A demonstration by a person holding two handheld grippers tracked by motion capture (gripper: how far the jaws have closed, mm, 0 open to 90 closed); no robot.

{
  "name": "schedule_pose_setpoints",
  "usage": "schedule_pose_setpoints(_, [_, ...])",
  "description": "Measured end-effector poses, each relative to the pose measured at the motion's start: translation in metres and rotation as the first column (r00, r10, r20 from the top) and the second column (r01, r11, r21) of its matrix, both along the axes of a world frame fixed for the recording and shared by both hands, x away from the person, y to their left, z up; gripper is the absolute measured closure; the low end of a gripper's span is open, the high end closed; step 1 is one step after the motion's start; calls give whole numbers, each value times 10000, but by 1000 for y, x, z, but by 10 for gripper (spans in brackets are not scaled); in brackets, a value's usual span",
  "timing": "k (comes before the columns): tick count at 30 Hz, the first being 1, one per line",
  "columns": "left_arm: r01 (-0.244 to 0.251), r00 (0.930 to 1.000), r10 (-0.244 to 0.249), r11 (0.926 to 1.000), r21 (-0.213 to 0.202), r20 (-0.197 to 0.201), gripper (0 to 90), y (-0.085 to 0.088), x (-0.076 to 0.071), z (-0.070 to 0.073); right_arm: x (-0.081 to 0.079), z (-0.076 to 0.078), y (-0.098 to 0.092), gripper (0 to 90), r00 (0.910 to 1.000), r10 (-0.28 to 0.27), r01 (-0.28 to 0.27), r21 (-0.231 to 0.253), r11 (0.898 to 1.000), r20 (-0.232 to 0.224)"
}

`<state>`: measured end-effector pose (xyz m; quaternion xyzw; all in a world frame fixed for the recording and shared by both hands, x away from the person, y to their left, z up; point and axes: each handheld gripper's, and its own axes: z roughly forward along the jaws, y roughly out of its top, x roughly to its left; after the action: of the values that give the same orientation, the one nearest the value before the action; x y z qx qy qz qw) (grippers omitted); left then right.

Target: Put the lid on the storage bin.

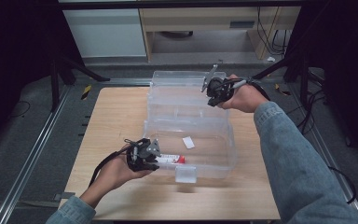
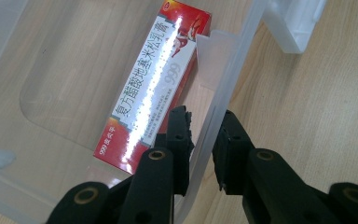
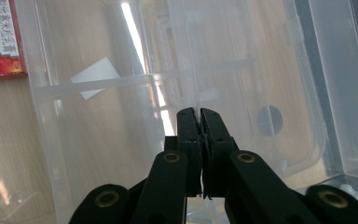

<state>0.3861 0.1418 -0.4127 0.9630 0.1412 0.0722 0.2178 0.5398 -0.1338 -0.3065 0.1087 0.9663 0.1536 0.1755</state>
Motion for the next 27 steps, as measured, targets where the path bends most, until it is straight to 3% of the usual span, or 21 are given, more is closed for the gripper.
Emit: schedule_pose_setpoints(27, [-243,9997,242,9995,-183,-67,759,1,1,-2,-42,18,-1,899,9991,321,-331,368,9988,263])
